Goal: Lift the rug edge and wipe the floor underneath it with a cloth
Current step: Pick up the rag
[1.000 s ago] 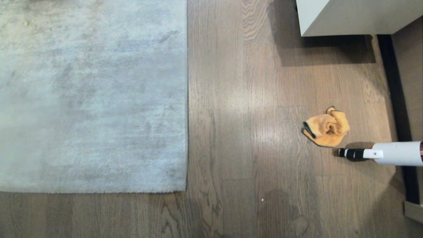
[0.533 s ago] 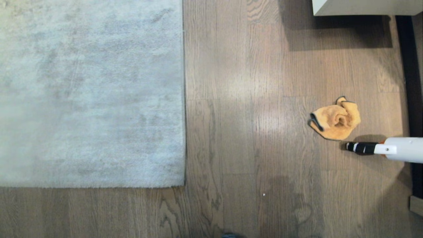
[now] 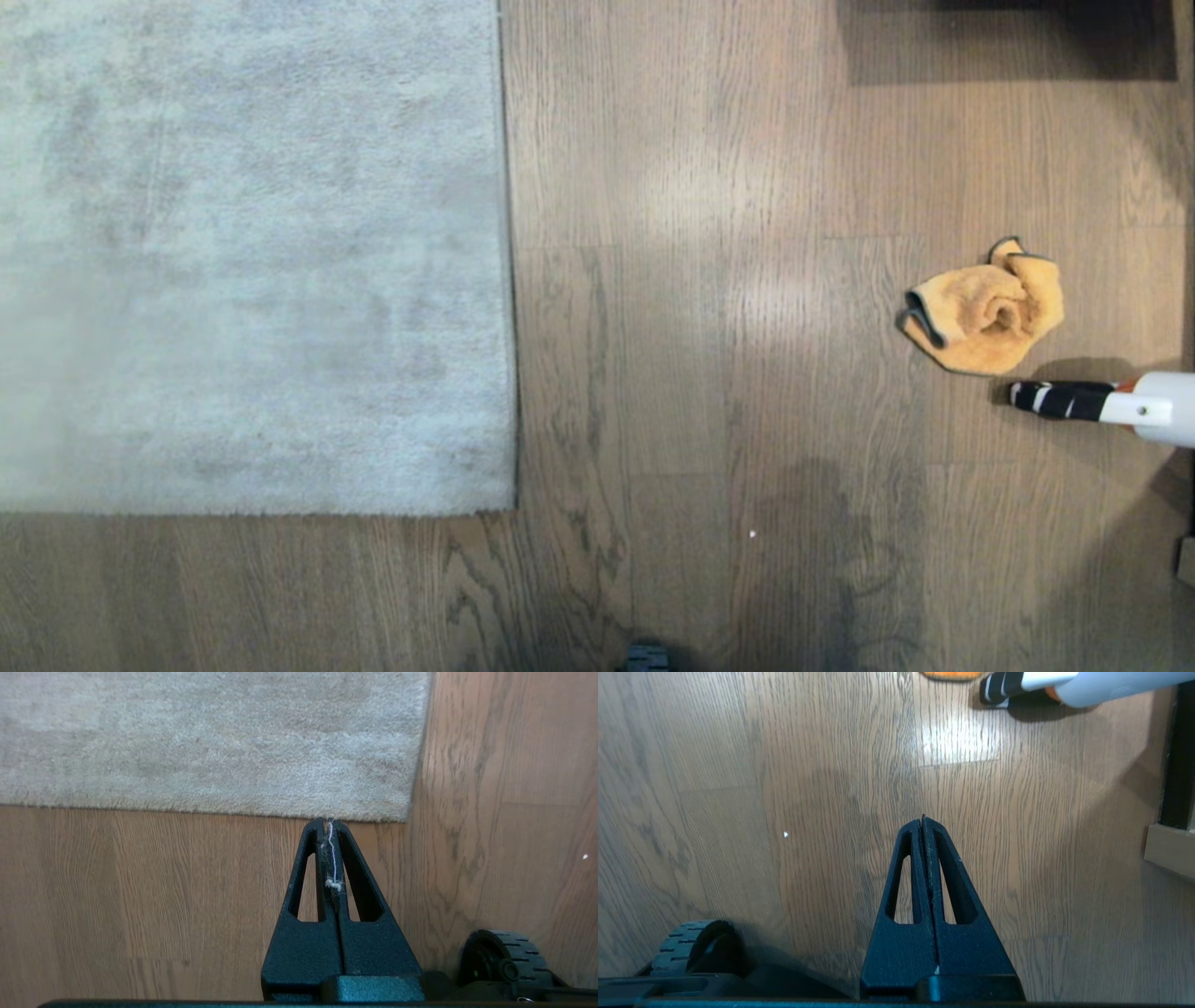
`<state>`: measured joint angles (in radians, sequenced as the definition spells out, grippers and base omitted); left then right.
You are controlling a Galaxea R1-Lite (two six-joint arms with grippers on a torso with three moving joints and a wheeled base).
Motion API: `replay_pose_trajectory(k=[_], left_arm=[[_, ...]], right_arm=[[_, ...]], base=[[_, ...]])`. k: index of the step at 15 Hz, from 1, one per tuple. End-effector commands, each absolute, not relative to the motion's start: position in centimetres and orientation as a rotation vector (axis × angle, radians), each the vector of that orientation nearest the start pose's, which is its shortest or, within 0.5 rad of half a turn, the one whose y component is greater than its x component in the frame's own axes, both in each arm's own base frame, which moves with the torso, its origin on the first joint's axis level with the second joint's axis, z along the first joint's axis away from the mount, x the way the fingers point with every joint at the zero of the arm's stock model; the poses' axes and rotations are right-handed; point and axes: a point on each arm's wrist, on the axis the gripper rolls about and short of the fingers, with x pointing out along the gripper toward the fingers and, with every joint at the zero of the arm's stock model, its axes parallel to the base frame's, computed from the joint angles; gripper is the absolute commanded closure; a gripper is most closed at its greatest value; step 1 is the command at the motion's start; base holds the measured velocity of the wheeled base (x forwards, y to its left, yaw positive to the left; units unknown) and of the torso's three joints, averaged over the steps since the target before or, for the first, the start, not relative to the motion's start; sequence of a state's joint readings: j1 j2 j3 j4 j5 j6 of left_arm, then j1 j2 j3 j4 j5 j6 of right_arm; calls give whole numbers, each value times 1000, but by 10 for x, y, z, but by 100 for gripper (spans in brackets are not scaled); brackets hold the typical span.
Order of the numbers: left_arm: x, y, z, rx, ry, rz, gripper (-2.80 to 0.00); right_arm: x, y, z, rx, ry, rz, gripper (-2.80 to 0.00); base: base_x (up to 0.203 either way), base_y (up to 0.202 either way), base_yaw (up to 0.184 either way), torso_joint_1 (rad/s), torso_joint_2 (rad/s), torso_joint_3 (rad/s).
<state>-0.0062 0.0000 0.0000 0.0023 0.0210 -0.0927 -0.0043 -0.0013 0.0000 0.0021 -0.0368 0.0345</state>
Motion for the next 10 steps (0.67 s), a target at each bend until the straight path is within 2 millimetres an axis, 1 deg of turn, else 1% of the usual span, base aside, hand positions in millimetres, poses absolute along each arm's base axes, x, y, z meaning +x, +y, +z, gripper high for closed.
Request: replay_pose_trajectory(k=[1,10], left_arm=[[-23,1,75,-94,2,15,0],[-23,1,75,-94,2,15,0]], right_arm=[[-23,-1,75,35,1,-41,0],[-23,-1,75,35,1,-41,0]], base=[[0,0,0,2,5,-198],[0,0,0,0,2,-196]])
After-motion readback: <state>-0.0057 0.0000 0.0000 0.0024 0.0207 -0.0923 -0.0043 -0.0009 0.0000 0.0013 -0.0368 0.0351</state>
